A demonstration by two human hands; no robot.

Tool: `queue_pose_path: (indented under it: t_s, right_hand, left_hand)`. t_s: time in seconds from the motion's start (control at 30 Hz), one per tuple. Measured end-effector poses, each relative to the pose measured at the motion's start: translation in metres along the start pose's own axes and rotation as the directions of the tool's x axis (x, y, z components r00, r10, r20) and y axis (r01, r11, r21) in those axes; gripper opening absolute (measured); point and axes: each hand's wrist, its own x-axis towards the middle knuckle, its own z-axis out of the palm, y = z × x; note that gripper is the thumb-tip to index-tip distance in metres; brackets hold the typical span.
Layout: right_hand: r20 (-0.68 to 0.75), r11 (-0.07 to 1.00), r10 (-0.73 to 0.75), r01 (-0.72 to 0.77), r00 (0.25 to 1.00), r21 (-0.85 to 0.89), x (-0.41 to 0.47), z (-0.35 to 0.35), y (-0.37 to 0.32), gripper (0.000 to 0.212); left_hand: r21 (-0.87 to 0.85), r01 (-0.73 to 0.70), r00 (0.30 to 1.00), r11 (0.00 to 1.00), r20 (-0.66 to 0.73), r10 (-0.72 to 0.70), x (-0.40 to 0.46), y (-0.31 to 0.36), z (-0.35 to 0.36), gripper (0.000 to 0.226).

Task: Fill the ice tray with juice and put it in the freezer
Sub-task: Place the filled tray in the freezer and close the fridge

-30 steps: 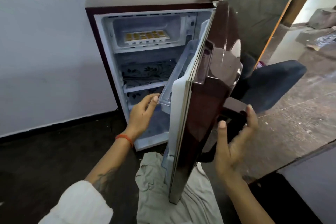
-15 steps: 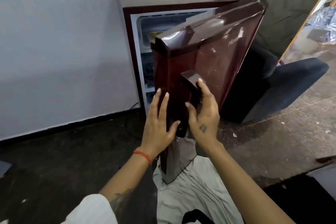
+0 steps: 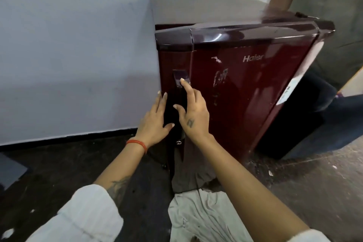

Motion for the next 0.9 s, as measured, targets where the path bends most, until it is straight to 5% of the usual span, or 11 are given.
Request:
queue_pose_path:
  t_s: [0.27,0.4,0.5,0.57,0.63,0.77,0.9]
  right_hand:
    - [0.018,0.998,-0.042,0.043,0.999,-0.047,0.026,0.03,0.015,0.068]
    - [0.047,0.997,-0.049,0.052,0.998,-0.053,0.024,0.026,0.019,0.075]
    - [0.1,0.998,-0.033,0.038,0.994,-0.048,0.02,0.018,0.022,0.087]
    - [0.135,0.998,-0.005,0.012,0.991,-0.055,0.012,0.012,0.024,0.093]
    - [0.17,0.994,0.064,-0.048,0.983,-0.094,-0.001,0.006,0.027,0.091]
    - [0.204,0.923,0.37,-0.335,0.906,-0.189,-0.048,-0.011,0.037,0.068]
    - [0.183,0.741,0.665,-0.609,0.724,-0.281,-0.12,-0.043,0.035,0.058]
  left_hand:
    - [0.045,0.047,0.999,0.998,0.023,-0.048,0.037,-0.012,0.002,0.103]
    - [-0.066,0.055,0.993,0.996,-0.105,-0.062,0.031,-0.009,0.016,0.096]
    - [-0.282,0.176,0.941,0.943,-0.233,-0.245,0.018,0.0,0.041,0.083]
    - [-0.46,0.327,0.877,0.826,-0.177,-0.446,0.006,0.006,0.062,0.07]
    - [-0.481,0.43,0.864,0.764,-0.024,-0.502,-0.006,0.007,0.082,0.054]
    - [-0.328,0.285,0.921,0.901,0.356,-0.161,-0.022,0.008,0.102,0.038]
    - [-0.155,-0.181,0.863,0.971,0.448,0.232,-0.035,0.034,0.112,0.041]
